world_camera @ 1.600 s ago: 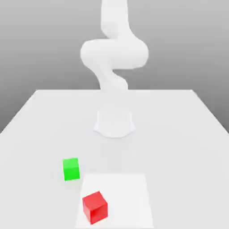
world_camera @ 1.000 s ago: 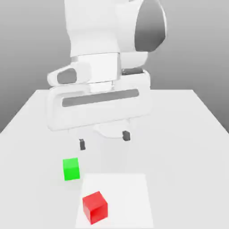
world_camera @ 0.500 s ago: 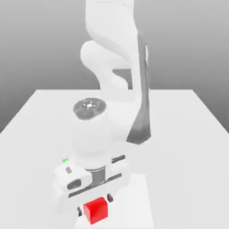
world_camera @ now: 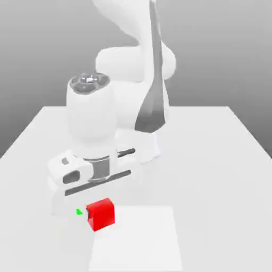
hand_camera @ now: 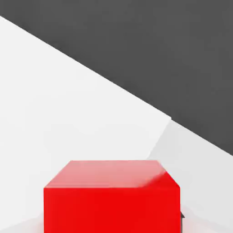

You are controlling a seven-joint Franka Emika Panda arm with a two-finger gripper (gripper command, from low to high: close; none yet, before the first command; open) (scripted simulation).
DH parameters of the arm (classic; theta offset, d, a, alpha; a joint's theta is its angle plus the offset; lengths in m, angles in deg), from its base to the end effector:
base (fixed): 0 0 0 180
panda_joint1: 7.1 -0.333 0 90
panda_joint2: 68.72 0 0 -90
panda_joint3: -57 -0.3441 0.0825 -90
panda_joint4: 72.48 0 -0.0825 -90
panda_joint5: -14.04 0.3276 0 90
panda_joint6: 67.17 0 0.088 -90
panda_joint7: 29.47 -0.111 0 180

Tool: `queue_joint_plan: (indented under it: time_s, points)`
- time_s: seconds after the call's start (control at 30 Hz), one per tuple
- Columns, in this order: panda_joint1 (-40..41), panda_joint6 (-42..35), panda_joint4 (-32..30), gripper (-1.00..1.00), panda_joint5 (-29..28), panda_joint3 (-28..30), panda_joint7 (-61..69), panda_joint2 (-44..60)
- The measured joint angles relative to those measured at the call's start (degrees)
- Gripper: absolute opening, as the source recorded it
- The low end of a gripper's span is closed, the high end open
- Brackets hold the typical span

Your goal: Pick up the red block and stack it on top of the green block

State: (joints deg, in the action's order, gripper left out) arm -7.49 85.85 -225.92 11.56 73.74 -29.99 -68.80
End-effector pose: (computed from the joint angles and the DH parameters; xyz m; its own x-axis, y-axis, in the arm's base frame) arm 0.3745 -0.1086 0.3098 0.9674 -0.2531 -0.0062 -0.2529 -0.9673 0.0191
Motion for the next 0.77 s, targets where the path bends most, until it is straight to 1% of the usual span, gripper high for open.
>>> queue_joint_plan:
  time_s: [0.23,0.3,0.37,0.5,0.6,0.67,0.73,0.77]
  points:
    - [6.9,-0.8,-11.6,-1.00,-8.3,3.1,6.7,-12.8]
    - [8.3,-0.5,-14.7,-1.00,-9.9,4.1,8.8,-15.8]
    - [6.7,1.0,-15.7,-1.00,-7.3,5.7,11.6,-14.8]
    - [1.5,5.5,-15.8,-1.00,0.8,8.7,17.5,-9.5]
    - [-0.5,9.3,-15.6,-1.00,6.2,9.2,21.3,-5.2]
    - [-1.0,12.0,-15.6,-1.00,8.0,9.2,22.5,-2.6]
    - [-0.7,15.0,-15.7,-1.00,6.7,9.5,21.6,-0.4]
    - [-1.2,15.9,-15.7,1.00,5.8,9.7,20.9,0.3]
